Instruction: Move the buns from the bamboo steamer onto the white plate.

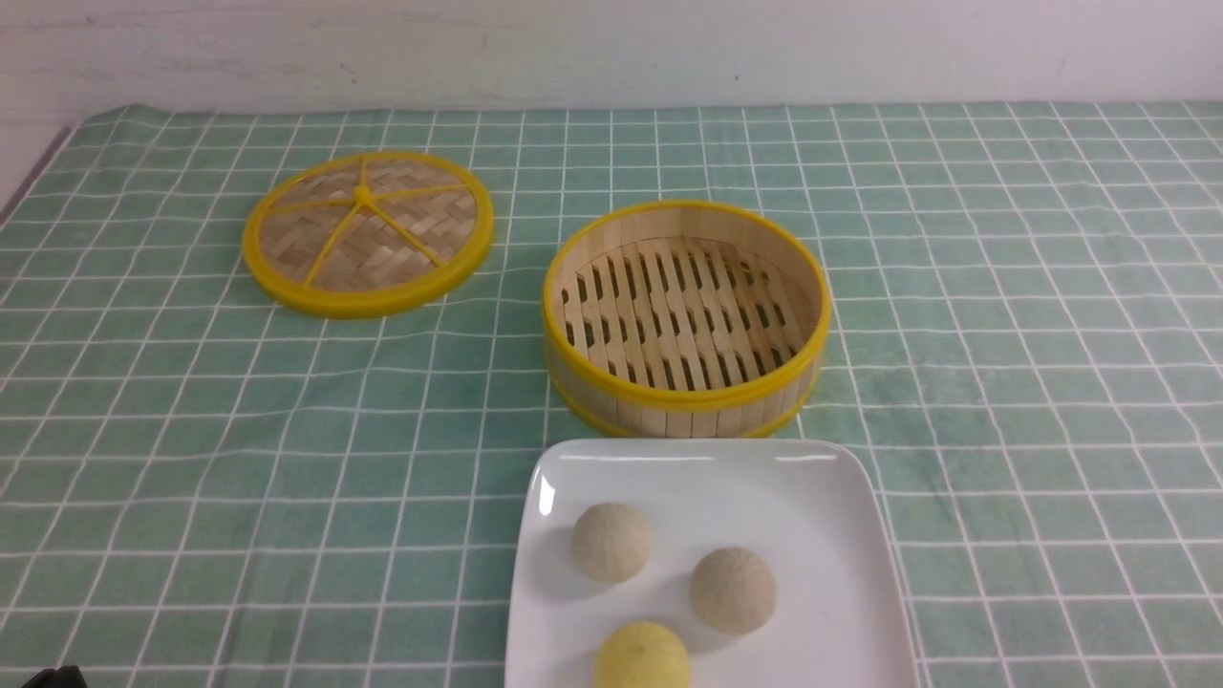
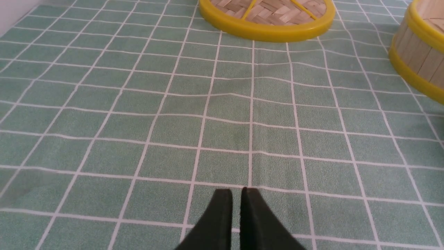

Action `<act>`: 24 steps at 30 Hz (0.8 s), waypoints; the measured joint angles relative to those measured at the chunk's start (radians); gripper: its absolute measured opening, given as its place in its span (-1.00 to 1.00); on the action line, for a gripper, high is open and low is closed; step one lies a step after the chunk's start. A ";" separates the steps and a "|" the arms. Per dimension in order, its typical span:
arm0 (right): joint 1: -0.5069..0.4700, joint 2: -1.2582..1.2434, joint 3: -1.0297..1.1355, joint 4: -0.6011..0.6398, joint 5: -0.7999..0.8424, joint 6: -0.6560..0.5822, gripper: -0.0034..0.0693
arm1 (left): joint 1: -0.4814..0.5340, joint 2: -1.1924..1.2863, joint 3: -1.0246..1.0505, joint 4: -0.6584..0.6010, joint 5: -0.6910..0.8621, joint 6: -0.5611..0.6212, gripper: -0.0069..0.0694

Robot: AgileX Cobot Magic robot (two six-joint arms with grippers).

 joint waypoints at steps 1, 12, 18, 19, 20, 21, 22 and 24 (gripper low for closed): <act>0.000 0.000 0.000 0.000 0.000 0.000 -0.41 | 0.000 0.000 0.000 0.000 0.000 0.000 -0.63; 0.000 0.000 0.000 0.000 0.000 0.000 -0.37 | 0.000 0.000 0.000 0.000 0.000 0.000 -0.60; 0.000 0.000 0.000 0.000 0.000 0.000 -0.35 | 0.000 0.000 0.000 0.000 0.000 0.000 -0.59; 0.000 0.000 0.000 0.000 0.000 0.000 -0.34 | 0.000 0.000 0.000 0.000 0.000 0.000 -0.58; 0.000 0.000 0.000 0.000 0.000 0.000 -0.34 | 0.000 0.000 0.000 0.000 0.000 0.000 -0.58; 0.000 0.000 0.000 0.000 0.000 0.000 -0.33 | 0.000 0.000 0.000 0.000 0.000 0.000 -0.58; 0.000 0.000 0.000 0.000 0.000 0.000 -0.33 | 0.000 0.000 0.000 0.000 0.000 0.000 -0.57; 0.000 0.000 0.000 0.000 0.000 0.000 -0.32 | 0.002 0.000 0.000 0.000 0.000 0.000 -0.57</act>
